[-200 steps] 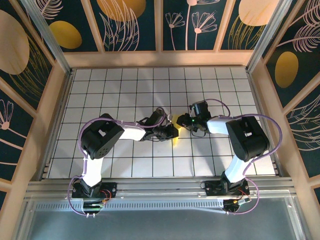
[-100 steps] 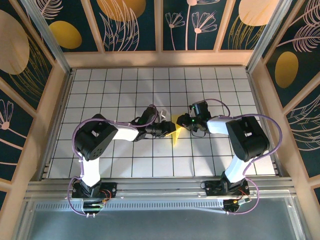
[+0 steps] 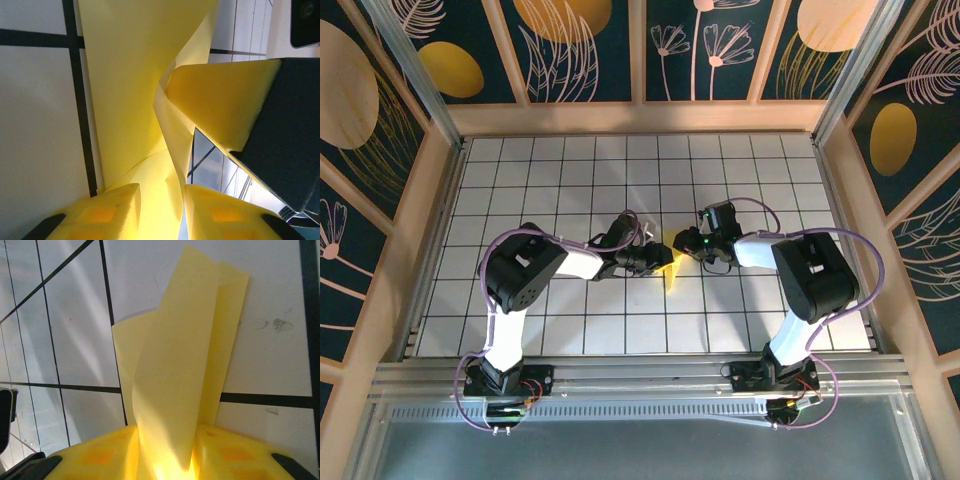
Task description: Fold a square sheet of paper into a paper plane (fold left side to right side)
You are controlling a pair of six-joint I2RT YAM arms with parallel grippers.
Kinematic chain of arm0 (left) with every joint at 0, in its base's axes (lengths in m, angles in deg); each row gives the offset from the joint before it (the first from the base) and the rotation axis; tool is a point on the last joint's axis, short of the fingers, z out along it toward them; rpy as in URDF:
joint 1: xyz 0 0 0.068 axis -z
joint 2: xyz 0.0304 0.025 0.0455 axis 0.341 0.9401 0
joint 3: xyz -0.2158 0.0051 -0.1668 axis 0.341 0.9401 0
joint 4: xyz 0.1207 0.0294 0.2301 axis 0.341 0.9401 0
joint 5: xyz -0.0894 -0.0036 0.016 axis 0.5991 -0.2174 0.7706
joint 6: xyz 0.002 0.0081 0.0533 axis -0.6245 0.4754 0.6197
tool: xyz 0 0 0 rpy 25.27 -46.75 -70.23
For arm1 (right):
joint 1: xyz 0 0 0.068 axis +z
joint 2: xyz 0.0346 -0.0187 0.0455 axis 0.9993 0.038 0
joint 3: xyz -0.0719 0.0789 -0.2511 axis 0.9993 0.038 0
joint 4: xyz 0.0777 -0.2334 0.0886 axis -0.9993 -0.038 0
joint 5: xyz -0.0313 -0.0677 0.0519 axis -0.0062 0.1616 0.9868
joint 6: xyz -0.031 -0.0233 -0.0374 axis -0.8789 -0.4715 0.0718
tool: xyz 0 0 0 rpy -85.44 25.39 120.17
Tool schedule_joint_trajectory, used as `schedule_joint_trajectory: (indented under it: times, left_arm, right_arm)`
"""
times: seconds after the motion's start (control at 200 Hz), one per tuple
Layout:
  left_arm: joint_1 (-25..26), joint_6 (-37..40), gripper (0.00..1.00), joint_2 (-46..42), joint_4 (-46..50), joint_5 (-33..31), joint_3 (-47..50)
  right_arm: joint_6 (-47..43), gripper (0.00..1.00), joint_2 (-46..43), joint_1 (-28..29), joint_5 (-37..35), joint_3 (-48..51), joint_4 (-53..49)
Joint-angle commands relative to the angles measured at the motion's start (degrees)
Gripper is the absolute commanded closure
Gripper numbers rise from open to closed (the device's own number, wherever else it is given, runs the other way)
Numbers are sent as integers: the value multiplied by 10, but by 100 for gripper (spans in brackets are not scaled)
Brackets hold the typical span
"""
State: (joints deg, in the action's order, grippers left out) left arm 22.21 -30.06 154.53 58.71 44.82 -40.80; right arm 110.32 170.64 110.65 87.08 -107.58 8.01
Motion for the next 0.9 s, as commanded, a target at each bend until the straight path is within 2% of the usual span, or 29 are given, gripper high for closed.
schedule_joint_trajectory:
  times: [0.0,0.46,0.896]
  left_arm:
    - [-4,-6,73,11,-17,12,-16]
    - [-10,-11,76,17,-29,4,-18]
    - [-12,-16,91,14,-28,-7,-6]
  right_arm:
    - [-12,66,27,14,-5,4,-31]
    - [-14,66,28,14,-5,2,-33]
    - [-15,66,29,15,-7,1,-34]
